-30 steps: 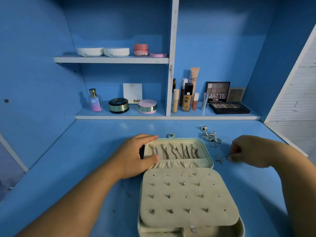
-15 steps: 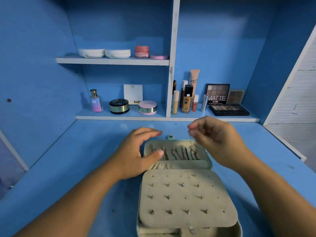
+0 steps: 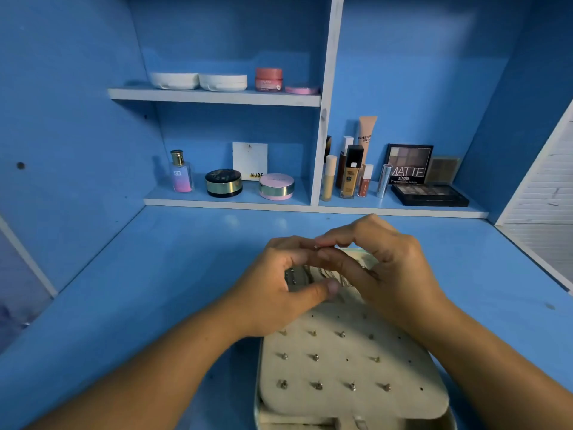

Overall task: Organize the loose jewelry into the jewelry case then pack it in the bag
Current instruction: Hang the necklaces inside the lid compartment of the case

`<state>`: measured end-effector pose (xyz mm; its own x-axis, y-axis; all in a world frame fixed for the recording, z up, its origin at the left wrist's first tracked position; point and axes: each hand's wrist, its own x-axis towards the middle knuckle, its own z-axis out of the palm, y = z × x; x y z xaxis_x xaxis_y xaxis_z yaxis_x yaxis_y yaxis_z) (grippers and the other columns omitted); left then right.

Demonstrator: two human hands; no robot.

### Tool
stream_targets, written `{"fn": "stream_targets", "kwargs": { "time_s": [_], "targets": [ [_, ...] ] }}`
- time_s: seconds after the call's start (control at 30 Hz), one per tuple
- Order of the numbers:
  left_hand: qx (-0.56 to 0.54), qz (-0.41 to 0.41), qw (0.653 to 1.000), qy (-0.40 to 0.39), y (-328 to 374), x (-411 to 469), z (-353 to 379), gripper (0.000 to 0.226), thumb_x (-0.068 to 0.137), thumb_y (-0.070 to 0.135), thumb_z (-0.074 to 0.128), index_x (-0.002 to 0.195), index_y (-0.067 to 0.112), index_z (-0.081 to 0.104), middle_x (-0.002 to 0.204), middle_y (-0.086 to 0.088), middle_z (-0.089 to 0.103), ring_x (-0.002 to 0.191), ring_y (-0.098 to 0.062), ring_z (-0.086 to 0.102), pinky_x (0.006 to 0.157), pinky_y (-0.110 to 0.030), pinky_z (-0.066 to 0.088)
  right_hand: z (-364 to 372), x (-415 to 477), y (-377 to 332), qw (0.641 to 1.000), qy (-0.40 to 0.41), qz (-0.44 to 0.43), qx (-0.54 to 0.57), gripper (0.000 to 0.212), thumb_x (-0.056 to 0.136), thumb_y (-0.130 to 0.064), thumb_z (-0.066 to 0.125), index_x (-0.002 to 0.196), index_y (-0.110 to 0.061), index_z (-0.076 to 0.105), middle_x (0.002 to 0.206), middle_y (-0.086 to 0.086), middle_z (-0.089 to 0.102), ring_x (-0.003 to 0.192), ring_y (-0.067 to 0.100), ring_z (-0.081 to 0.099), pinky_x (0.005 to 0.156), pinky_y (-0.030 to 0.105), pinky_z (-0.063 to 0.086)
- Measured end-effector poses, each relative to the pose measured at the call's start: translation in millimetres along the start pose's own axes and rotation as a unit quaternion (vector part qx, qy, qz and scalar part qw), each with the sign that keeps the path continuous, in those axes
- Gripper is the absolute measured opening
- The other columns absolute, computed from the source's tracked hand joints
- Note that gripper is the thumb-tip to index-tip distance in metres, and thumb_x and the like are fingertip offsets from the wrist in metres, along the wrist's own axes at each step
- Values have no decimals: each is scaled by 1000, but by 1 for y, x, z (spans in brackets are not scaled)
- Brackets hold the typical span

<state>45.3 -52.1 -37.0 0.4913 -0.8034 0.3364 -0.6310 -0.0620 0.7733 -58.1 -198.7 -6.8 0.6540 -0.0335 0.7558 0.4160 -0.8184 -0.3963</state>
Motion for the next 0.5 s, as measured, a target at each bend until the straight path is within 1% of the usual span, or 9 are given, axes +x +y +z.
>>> {"fn": "stream_targets", "kwargs": {
  "time_s": [0.07,0.13,0.2,0.27,0.3,0.33,0.37,0.43,0.5],
  "targets": [
    [-21,-6,1000,12,2,1,2,11,82,36,72,93,35,73,105,24,62,117,-4,51,101,-25,37,0,0,1,1000,5,3,-1,23,82,-19,70,101,-32,68,87,-34,59,88,0,57,78,8,40],
    [-45,-16,999,18,4,1,2,14,79,40,71,86,28,74,99,22,63,109,-3,56,97,-24,40,0,-1,2,1000,11,10,5,23,82,-19,70,100,-33,68,88,-35,59,88,-1,57,79,7,39],
    [-63,-13,998,14,3,1,1,18,77,45,70,81,28,73,95,18,66,102,-4,61,93,-23,43,0,-2,4,999,18,34,17,21,82,-20,69,98,-34,67,90,-27,63,88,2,58,78,8,39],
    [-88,-12,996,6,4,0,-2,20,75,47,67,77,28,71,88,14,68,91,-3,63,85,-20,44,-1,-3,6,997,32,64,31,22,83,-22,68,96,-38,64,89,-16,66,85,4,59,76,10,41],
    [-111,-22,994,2,5,0,-5,22,74,47,67,76,26,71,84,11,69,85,-5,63,81,-19,44,-2,-3,8,996,43,77,35,23,85,-20,68,96,-40,63,87,-16,67,84,5,59,75,11,42],
    [-143,-35,989,-1,5,0,-7,23,73,46,68,76,23,71,84,3,70,82,-9,63,79,-20,44,-3,-3,9,993,54,93,38,24,86,-19,68,95,-41,62,86,-18,67,82,4,59,73,12,43],
    [-179,-49,983,-1,6,0,-10,23,73,42,69,78,20,71,89,-4,72,85,-14,65,78,-21,46,-4,-2,11,991,66,111,41,26,87,-18,67,95,-42,61,85,-20,66,80,5,58,71,12,44],
    [-239,-58,969,17,7,1,-15,19,74,31,69,85,16,75,100,0,75,100,-10,66,81,-16,48,-7,-2,16,984,90,147,44,27,88,-17,64,94,-44,60,83,-19,64,77,5,55,67,11,44],
    [-265,-54,962,50,8,3,-21,20,70,34,66,82,23,79,103,4,75,107,-10,64,82,-19,47,-10,-1,21,978,106,178,33,30,90,-17,62,93,-46,58,81,-17,61,75,5,53,63,12,44]
  ]
}}
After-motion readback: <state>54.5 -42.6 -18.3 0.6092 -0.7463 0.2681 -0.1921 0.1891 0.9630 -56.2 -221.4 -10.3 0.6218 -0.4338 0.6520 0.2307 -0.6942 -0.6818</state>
